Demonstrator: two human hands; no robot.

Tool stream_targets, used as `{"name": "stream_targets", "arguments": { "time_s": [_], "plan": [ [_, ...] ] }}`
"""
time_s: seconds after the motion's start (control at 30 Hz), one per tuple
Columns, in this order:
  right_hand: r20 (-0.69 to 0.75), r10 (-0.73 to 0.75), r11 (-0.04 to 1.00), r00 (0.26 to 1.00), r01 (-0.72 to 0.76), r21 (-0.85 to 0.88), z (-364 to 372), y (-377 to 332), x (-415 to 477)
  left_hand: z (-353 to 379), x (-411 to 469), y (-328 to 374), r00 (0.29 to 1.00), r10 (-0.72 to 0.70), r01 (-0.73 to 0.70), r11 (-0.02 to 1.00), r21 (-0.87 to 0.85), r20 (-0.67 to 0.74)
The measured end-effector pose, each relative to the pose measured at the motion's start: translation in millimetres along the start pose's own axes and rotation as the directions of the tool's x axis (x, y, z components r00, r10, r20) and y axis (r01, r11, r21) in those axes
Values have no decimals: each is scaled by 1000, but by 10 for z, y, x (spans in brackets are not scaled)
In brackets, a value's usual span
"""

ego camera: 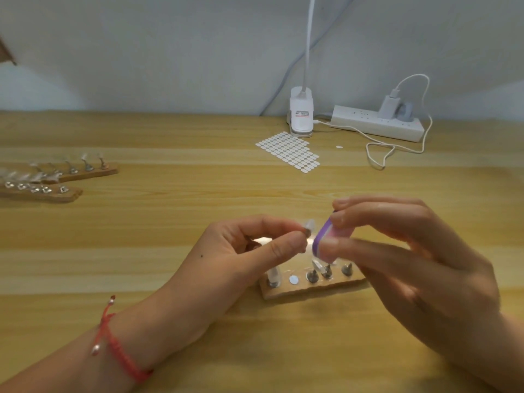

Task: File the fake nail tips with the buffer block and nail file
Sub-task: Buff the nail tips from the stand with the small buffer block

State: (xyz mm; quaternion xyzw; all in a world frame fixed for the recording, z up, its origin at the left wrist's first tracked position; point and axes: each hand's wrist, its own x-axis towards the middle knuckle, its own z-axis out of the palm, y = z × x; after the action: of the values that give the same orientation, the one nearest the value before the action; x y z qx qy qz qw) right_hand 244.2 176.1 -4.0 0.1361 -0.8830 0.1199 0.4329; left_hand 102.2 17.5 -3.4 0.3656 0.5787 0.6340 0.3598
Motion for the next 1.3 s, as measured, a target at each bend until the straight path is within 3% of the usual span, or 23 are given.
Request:
{"name": "stream_targets", "arguments": {
  "time_s": [0.13,0.3,0.53,0.63,0.73,0.87,1.0,1.1,1.23,1.3],
  "plan": [
    [-63,5,998,998,-9,-64,-53,24,47,0,-17,14,999,24,-23,999,-22,26],
    [60,-75,994,995,79,-69,-46,-10,13,7,-13,12,998,24,-22,999,-35,60],
    [75,-34,999,997,34,-9,13,-38,10,13,-2,4,997,0,3,999,-40,77],
    [41,37,999,998,-39,38,6,-45,22,5,3,-4,999,6,-4,999,-47,36],
    [91,-23,998,996,18,54,41,-84,18,10,4,15,1000,19,-19,997,-81,4],
    [44,50,997,998,-52,54,20,-47,31,9,4,37,999,30,-31,999,-28,-24],
    [79,-6,998,997,1,61,41,-84,14,34,-11,56,1000,23,-23,999,-45,-1],
    [8,56,998,998,-56,28,22,-42,60,44,-11,34,999,21,-22,1000,-18,-37],
    [83,-10,999,996,6,44,42,-96,34,66,-14,39,999,29,-29,999,-32,-19],
    [43,30,999,999,-30,10,3,-34,56,64,-10,48,998,48,-48,999,-3,-37]
  ]
}}
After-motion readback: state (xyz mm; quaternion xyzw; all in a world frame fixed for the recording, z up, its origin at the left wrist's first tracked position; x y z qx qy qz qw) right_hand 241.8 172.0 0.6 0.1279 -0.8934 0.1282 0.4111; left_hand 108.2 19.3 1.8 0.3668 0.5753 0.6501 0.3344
